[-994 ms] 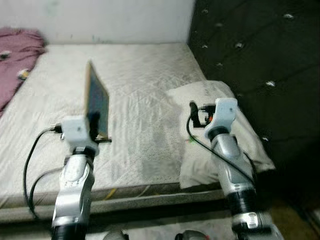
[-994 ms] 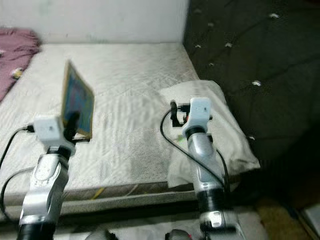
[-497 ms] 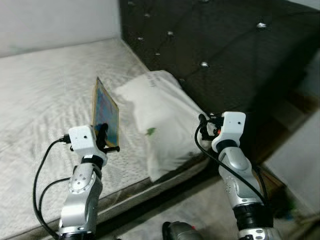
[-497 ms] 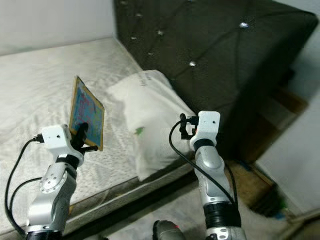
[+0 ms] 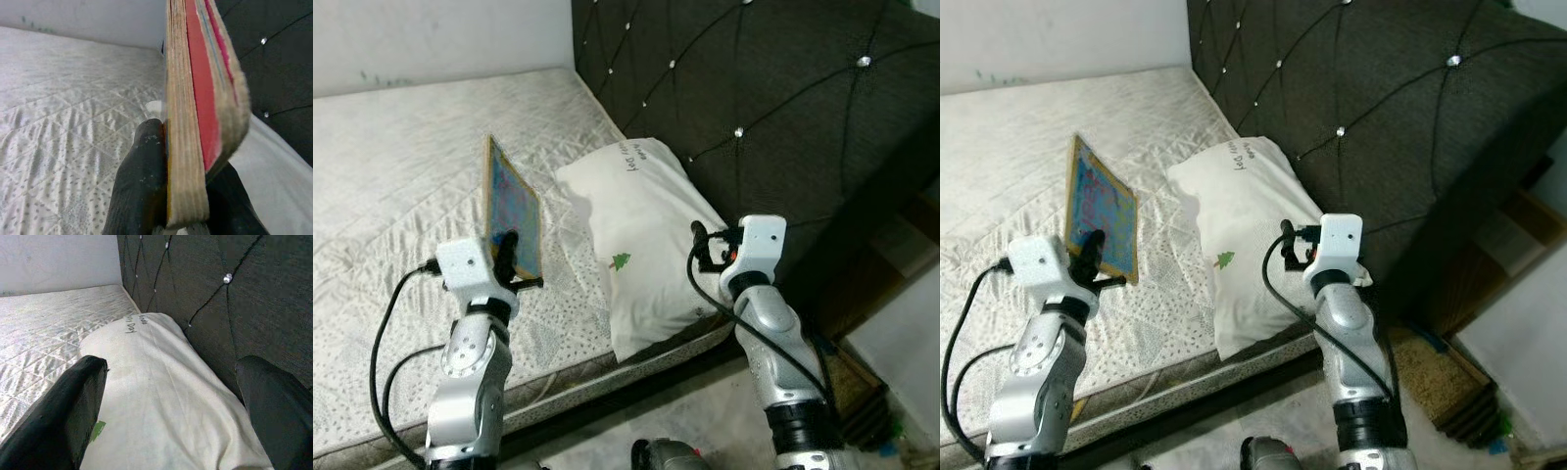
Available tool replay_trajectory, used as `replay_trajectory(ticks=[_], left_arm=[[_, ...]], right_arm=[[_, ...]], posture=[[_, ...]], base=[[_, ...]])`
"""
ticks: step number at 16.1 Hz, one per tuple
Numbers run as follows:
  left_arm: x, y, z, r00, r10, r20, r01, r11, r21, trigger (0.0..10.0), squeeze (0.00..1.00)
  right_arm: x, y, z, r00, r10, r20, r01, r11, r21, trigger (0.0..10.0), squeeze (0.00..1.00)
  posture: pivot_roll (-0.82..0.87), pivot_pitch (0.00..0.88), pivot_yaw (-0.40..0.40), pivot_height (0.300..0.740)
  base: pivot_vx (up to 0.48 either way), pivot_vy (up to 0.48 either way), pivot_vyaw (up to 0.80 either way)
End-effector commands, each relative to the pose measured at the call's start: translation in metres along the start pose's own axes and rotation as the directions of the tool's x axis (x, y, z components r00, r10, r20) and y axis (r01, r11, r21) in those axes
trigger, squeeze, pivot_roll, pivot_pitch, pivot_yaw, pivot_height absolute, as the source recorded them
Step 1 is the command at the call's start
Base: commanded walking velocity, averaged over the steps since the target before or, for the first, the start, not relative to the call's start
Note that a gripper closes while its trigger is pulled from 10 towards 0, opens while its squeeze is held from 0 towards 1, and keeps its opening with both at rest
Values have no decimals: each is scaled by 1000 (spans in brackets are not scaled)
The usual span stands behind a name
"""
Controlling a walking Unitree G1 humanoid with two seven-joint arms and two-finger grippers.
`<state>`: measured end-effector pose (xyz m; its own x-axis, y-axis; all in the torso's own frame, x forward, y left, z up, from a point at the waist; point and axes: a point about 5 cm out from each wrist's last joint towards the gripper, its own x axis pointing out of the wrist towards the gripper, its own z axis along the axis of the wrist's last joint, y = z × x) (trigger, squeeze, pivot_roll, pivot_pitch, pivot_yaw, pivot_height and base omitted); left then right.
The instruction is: Clean up the room
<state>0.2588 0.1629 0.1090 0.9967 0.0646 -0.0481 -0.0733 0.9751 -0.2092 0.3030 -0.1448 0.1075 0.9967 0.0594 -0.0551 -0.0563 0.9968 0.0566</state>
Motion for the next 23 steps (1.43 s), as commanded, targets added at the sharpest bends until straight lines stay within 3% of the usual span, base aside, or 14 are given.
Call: replay_trajectory(ticks=[1,10,17,23], left_arm=[[0,-5,10,999,-20,42,20,1000,-3,10000,0],[-1,-7,9,999,-24,39,24,1000,1,10000,0],[1,-8,13,998,-18,65,19,1000,-7,10000,0],[1,-5,14,997,-18,72,19,1000,-13,10000,0]], right_arm=[[-2,-4,1,1000,-5,-2,5,1000,-10,10000,0],[-5,-3,4,1000,10,2,-10,1000,-9,10000,0],[-5,0,3,1000,27,0,-27,999,-19,10000,0],[-2,2,4,999,46,4,-46,998,-35,10000,0]], posture=[[-75,41,-29,740],[-80,50,-32,740],[-79,37,-38,667],[-75,35,-44,662]], base=[[0,0,-800],[0,0,-151],[0,0,0],[0,0,0]])
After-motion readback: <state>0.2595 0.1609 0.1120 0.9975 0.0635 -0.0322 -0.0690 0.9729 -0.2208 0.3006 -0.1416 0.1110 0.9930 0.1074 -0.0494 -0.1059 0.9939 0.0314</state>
